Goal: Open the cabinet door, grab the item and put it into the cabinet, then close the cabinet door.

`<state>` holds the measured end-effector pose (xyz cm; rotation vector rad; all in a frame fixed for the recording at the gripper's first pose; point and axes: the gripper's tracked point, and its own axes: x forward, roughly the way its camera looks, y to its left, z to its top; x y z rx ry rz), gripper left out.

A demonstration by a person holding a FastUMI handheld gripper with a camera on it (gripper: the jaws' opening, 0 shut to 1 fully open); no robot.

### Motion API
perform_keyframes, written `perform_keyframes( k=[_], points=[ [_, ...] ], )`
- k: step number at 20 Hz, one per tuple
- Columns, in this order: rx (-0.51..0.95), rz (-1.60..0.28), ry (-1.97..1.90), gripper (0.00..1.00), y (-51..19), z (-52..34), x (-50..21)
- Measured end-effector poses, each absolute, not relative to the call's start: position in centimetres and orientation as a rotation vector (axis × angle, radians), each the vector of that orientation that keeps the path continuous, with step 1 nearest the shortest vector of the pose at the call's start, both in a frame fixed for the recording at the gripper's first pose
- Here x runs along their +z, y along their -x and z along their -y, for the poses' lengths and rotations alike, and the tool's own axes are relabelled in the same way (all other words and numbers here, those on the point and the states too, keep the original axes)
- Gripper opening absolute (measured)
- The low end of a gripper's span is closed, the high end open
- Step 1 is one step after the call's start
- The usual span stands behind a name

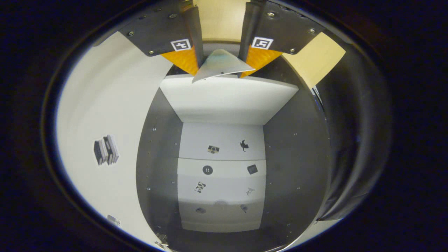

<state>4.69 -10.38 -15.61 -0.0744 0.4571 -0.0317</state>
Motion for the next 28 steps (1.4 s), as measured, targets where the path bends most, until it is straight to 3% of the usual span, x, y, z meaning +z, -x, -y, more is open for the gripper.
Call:
perform_keyframes(
  k=[13, 28],
  points=[
    [-0.073, -0.363, -0.002, 0.48, -11.5, 11.0, -11.4],
    [-0.066, -0.520, 0.043, 0.48, -15.8, 10.9, -17.3]
  ],
)
